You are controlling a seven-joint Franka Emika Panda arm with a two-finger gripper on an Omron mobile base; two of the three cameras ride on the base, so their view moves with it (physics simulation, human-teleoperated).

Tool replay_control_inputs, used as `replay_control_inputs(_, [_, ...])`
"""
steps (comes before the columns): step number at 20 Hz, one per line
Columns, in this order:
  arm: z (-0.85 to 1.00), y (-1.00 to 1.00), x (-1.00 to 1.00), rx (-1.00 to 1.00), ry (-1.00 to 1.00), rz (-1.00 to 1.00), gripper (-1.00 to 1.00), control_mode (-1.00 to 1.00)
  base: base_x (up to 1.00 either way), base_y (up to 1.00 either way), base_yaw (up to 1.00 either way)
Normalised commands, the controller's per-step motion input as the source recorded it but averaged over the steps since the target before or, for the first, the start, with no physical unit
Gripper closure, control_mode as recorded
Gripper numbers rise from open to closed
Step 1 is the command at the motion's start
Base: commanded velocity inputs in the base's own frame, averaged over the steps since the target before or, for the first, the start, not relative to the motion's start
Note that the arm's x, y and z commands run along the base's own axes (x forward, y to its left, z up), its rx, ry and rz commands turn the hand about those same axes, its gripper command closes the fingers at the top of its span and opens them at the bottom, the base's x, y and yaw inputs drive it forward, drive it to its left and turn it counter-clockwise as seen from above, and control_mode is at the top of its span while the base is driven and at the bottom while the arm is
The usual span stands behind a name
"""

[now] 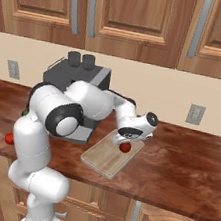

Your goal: Place the avocado, onion, tomato, and bell pepper on the cutting board.

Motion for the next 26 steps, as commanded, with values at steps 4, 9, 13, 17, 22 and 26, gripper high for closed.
replay_control_inputs(4, [0.43, 0.28, 0.00, 0.05, -0.17, 0.03, -1.00, -1.00, 0.00, 0.00, 0.00])
replay_control_inputs(9, [0.65, 0.41, 0.00, 0.02, -0.17, 0.00, -1.00, -1.00, 0.00, 0.00, 0.00])
replay_control_inputs(13, [0.68, 0.34, 0.00, 0.02, -0.17, 0.00, -1.00, -1.00, 0.00, 0.00, 0.00])
replay_control_inputs(17, [0.64, 0.21, -0.06, 0.02, -0.13, 0.00, -1.00, -1.00, 0.00, 0.00, 0.00])
replay_control_inputs(22, [0.54, 0.08, -0.22, 0.02, -0.08, 0.00, -1.00, -1.00, 0.00, 0.00, 0.00])
replay_control_inputs(26, [0.54, 0.01, -0.41, 0.01, -0.07, -0.05, -1.00, -1.00, 0.00, 0.00, 0.00])
